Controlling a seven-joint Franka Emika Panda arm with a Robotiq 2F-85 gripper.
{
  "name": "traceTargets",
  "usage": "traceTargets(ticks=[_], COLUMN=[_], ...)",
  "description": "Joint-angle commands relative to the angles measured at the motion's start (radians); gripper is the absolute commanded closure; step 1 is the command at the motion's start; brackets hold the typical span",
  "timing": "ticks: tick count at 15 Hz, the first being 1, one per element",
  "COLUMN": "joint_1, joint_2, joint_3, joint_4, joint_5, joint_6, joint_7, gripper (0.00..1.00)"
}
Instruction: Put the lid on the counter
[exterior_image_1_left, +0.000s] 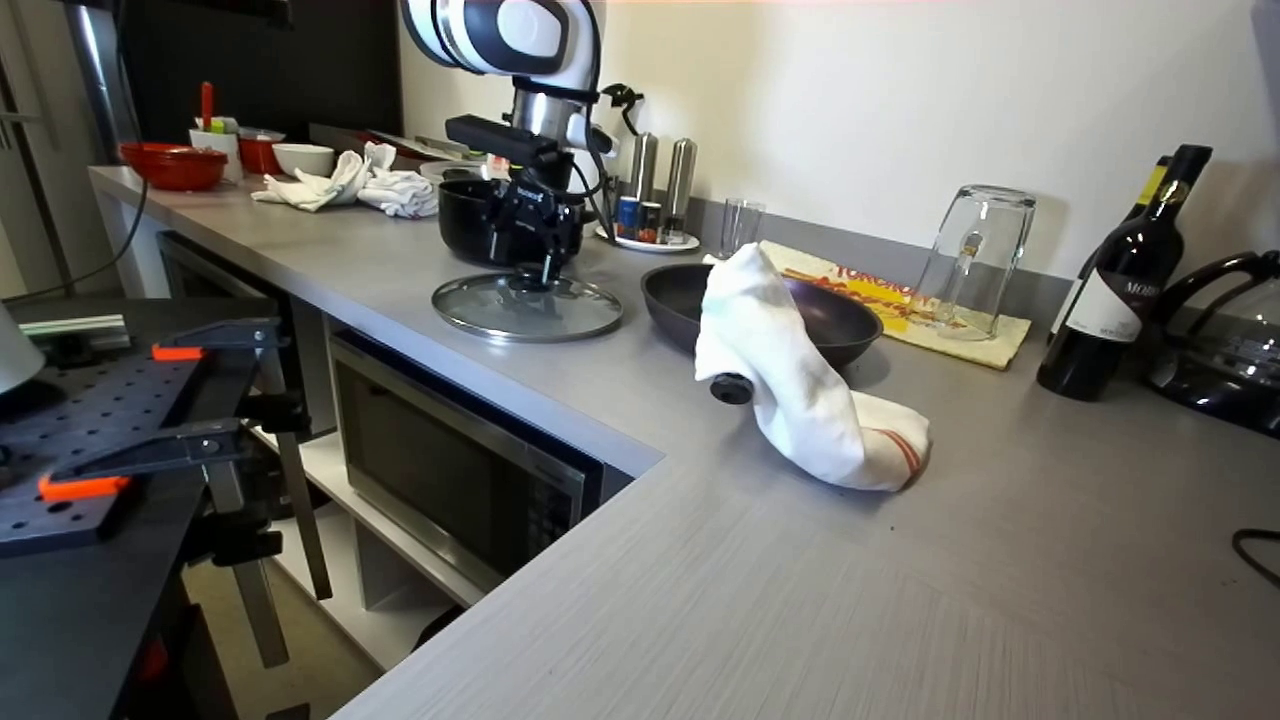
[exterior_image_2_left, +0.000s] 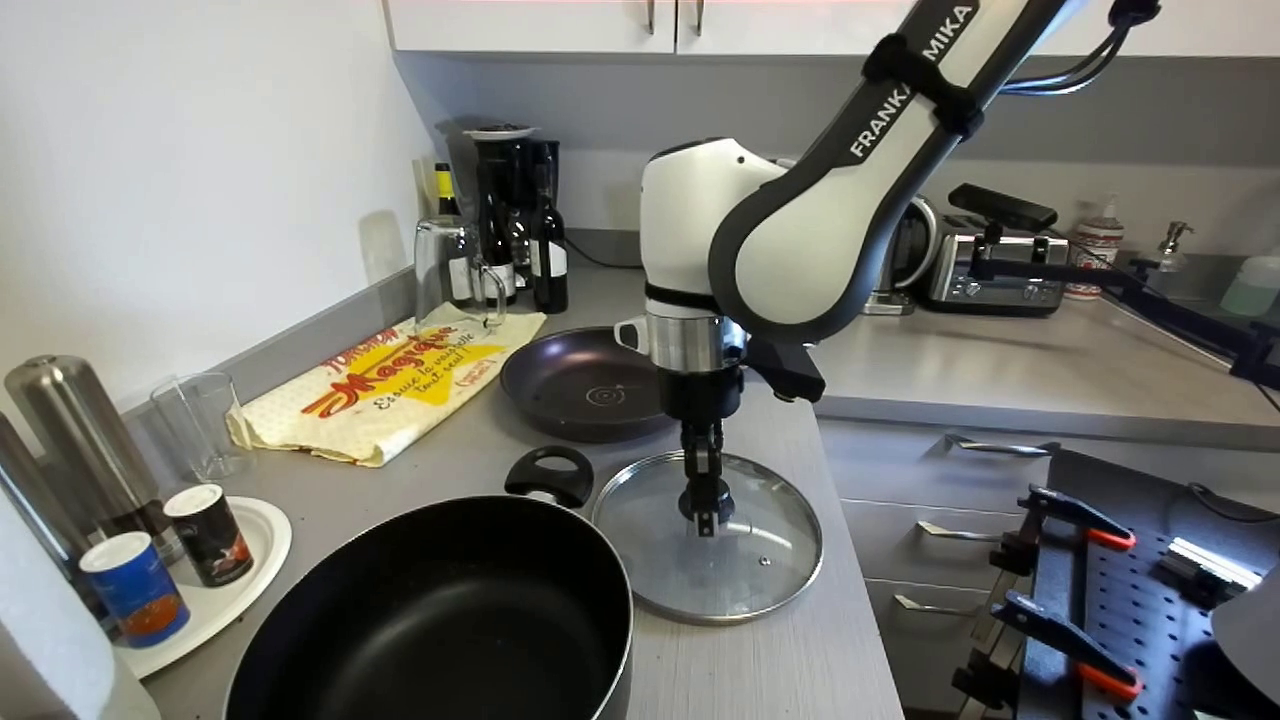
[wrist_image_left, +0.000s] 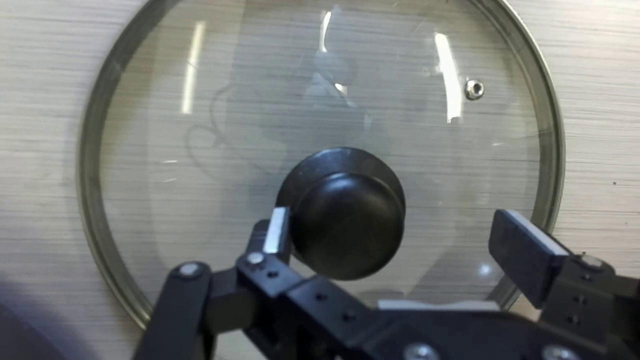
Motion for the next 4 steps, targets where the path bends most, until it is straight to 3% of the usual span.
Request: traceTargets(ticks=[1,4], joint_1=[-0.005,-0.01], joint_2=[-0.015,-0.027], joint_3=[-0.006,-0.013], joint_4=[-0.006,-0.011], joint_5=[-0.017,-0.015], joint_6=[0.007,-0.003], joint_7=[0.015,0.023], gripper=[0.0,0.0])
